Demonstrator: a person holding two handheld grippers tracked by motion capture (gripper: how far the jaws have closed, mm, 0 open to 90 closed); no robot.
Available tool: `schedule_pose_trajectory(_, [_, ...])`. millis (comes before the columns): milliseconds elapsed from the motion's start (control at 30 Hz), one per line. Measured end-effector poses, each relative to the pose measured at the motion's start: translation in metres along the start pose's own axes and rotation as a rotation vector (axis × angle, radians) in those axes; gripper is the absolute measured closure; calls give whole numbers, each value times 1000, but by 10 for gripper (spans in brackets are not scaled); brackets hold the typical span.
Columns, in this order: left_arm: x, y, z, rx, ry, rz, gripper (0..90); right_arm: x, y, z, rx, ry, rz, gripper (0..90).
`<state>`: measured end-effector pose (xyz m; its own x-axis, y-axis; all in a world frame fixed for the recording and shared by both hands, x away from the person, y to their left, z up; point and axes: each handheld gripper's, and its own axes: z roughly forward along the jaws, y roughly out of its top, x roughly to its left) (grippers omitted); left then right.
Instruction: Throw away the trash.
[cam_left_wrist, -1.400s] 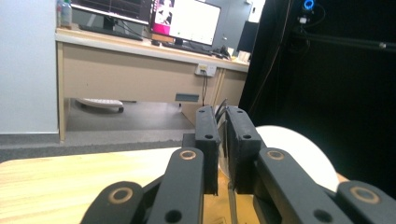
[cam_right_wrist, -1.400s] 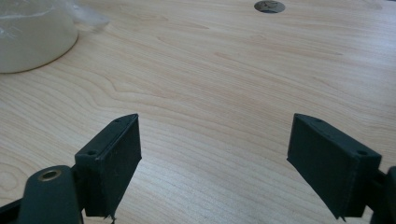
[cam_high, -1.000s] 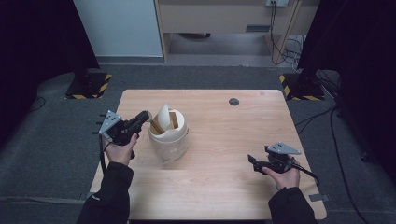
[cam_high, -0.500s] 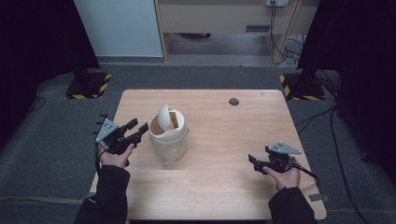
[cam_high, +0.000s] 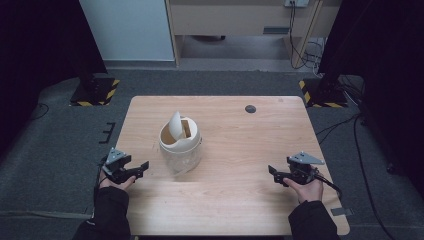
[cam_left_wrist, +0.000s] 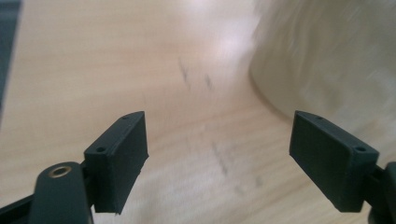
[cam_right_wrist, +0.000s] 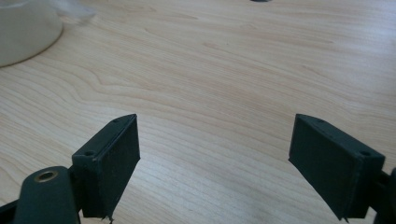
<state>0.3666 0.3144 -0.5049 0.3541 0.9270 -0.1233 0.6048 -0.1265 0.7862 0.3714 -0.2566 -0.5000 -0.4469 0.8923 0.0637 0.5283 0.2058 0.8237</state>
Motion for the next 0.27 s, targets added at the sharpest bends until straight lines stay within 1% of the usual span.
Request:
schedule_pose_trajectory(67, [1,-3,6,39,6,6,181,-3,-1,0,10,-6,-1,157])
schedule_pose_trajectory(167, [2,-7,12,86,7,23,164,-8,-3,2,28,-8,7,148])
schedule_pose_trajectory(233, [2,-9,15,119,6,25,154,-13,-4,4,44,-15,1,141])
schedule_pose_trajectory(267, [3,-10,16,135,4,28,150,-15,-5,5,57,-18,5,138])
